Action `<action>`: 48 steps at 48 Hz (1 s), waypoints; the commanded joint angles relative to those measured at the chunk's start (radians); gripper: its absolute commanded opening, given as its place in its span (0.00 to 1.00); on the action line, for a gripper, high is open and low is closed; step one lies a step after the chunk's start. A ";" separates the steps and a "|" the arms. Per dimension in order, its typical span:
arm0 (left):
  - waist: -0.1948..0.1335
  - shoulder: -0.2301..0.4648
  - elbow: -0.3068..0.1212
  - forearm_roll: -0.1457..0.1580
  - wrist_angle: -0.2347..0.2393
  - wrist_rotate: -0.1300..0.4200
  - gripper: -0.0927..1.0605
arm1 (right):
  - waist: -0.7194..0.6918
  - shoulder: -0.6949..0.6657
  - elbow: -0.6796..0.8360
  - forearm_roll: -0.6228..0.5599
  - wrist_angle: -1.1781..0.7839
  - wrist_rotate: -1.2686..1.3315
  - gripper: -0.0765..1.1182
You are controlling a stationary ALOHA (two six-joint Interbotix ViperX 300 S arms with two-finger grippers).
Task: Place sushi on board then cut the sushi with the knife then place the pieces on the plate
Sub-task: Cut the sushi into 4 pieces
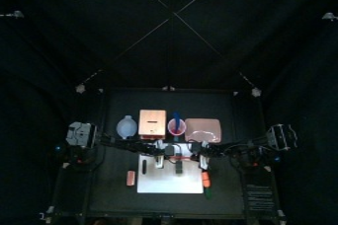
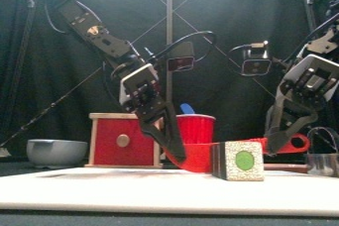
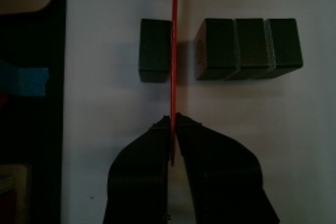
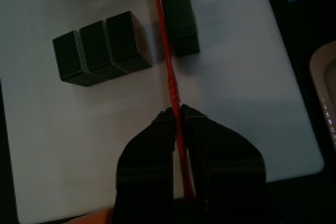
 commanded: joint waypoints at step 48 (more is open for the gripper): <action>-0.023 -0.144 -0.029 0.069 0.103 -0.002 0.52 | 0.008 -0.170 -0.100 -0.017 0.215 0.008 0.40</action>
